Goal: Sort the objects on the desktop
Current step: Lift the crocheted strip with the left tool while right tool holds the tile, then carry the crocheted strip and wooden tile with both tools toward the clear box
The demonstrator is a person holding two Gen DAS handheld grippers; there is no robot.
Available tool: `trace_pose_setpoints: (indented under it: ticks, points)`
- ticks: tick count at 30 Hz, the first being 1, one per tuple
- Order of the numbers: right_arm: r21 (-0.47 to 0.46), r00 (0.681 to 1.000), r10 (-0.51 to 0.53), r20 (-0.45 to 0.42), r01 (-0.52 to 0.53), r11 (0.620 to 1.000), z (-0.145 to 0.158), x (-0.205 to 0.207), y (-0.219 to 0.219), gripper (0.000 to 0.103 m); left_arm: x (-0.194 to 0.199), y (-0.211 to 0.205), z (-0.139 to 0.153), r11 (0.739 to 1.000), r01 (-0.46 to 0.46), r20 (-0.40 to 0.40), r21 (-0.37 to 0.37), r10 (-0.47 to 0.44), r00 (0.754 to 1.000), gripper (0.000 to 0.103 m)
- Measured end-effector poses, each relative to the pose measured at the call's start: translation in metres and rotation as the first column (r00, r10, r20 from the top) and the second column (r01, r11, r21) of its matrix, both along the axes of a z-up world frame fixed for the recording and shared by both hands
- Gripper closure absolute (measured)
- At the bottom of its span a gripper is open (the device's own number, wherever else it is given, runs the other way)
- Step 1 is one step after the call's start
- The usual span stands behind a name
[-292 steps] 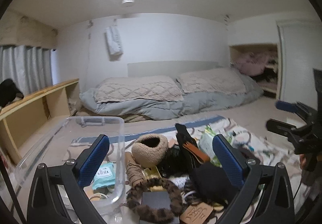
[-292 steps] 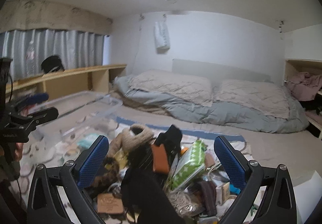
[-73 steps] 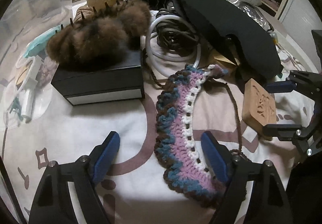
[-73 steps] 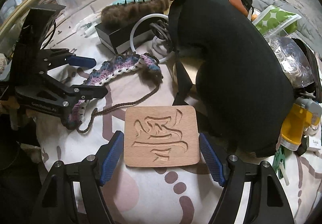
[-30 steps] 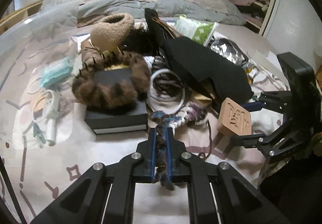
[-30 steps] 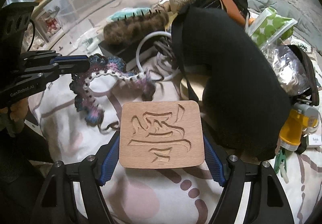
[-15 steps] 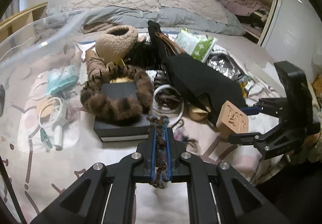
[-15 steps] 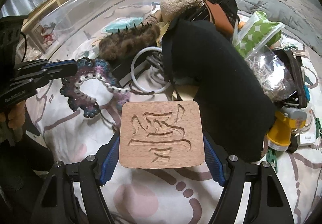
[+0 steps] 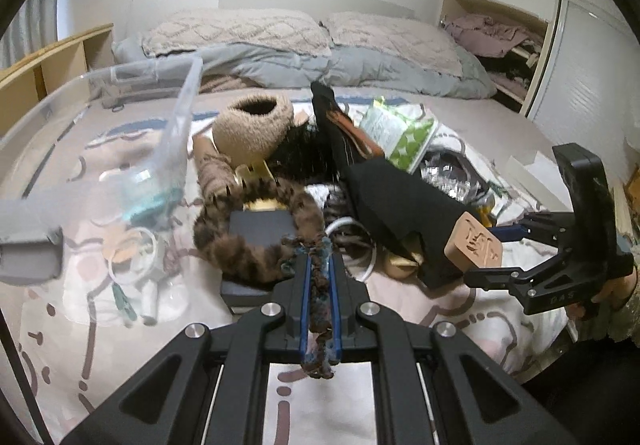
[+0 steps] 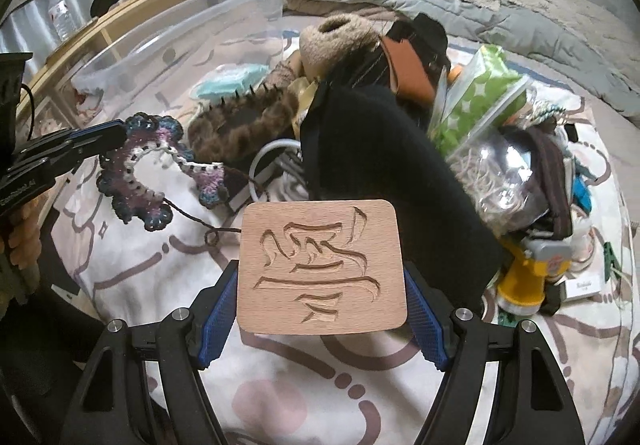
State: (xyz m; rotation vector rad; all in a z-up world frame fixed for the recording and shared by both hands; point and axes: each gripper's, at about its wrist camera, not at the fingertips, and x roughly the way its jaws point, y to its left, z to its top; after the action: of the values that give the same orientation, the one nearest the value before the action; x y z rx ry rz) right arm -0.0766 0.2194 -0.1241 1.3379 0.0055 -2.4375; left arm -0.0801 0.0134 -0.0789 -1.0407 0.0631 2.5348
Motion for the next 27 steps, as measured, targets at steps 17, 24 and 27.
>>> trace_pose_setpoints:
  ticks: [17,24,27]
  points:
    - [-0.039,0.993,-0.045,-0.109,0.041,0.998,0.049,-0.009,-0.003,0.026,0.004,0.003,0.071,0.999,0.000,-0.183,0.048,0.009,0.983,0.094]
    - [-0.053,0.987,-0.059,-0.150,0.052,0.997,0.067,-0.010,-0.005,0.026,0.006,0.003,0.097,0.996,-0.010,-0.240,0.094,0.032,0.970,0.094]
    - [-0.056,0.984,-0.065,-0.163,0.056,0.997,0.073,-0.010,-0.006,0.026,0.008,0.005,0.106,0.995,-0.004,-0.262,0.104,0.032,0.964,0.094]
